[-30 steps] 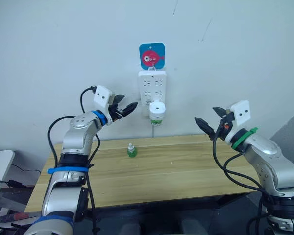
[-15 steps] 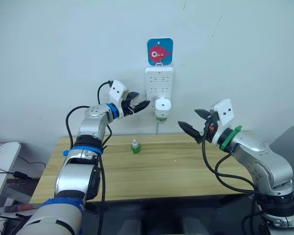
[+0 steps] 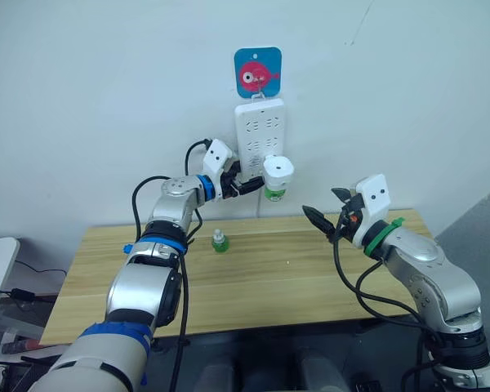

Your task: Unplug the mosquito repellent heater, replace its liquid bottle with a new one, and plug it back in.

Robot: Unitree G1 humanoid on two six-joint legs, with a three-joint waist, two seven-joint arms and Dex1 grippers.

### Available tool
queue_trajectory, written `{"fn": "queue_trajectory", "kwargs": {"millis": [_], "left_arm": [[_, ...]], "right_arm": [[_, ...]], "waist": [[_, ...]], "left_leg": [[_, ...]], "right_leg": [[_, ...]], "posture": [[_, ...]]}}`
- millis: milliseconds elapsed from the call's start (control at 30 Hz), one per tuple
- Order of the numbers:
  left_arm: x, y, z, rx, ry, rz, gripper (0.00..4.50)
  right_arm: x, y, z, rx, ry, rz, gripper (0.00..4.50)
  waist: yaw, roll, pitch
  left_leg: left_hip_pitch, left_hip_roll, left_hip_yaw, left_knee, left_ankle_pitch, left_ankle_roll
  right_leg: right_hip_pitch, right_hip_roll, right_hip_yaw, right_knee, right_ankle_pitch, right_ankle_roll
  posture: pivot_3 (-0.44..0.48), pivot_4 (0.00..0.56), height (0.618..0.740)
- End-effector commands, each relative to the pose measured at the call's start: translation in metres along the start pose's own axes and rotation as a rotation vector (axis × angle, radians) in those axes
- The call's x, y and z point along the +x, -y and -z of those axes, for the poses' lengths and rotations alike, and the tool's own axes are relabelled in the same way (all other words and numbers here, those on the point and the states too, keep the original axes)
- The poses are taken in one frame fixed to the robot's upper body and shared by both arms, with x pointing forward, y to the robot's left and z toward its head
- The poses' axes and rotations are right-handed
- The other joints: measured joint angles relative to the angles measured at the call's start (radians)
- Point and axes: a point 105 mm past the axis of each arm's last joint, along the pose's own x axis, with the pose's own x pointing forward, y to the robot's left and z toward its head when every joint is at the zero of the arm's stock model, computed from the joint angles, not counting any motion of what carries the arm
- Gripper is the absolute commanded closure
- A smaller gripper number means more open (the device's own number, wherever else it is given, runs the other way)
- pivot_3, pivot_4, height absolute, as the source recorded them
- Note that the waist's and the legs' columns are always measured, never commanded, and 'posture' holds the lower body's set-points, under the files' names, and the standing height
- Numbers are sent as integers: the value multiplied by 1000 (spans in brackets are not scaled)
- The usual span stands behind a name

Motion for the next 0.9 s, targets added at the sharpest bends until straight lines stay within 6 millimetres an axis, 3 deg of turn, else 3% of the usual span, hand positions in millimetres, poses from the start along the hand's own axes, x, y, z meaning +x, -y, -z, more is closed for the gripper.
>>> {"fn": "queue_trajectory", "kwargs": {"millis": [33, 167, 233, 433, 900], "left_arm": [[-2, 0, -26, 40, 83, 21, 1679], [-7, -1, -24, 28, 88, 10, 2853], [-8, -1, -24, 18, 91, 6, 3163], [-8, 4, -23, 2, 100, -2, 3163], [-9, 11, -20, -9, 91, 21, 3163]], "right_arm": [[3, -12, -17, -32, 74, -22, 0], [9, -26, -27, -33, 114, -36, 0], [14, -32, -33, -31, 137, -33, 0], [35, -30, -43, 1, 176, 47, 0], [64, -11, -49, 41, 202, -39, 0]], "waist": [[-1, 0, 0], [-1, 1, 0], [-3, 1, 0], [-6, 1, 1], [-10, 1, 1]], "left_leg": [[0, 0, 0, 0, 0, 0], [0, 0, 0, 0, 0, -1], [0, 0, 0, 0, 0, -1], [1, 0, 0, 0, 4, -1], [1, 0, 0, 0, 4, -1]], "right_leg": [[0, 0, 0, 0, 0, 0], [0, 0, 0, 0, 0, 0], [0, 0, 1, 0, 0, 0], [0, 0, 1, 2, 4, -1], [0, 1, 1, 1, 5, -1]], "posture": [[-109, 136, 740], [-103, 134, 740], [-101, 133, 740], [-98, 130, 740], [-86, 121, 740]]}}
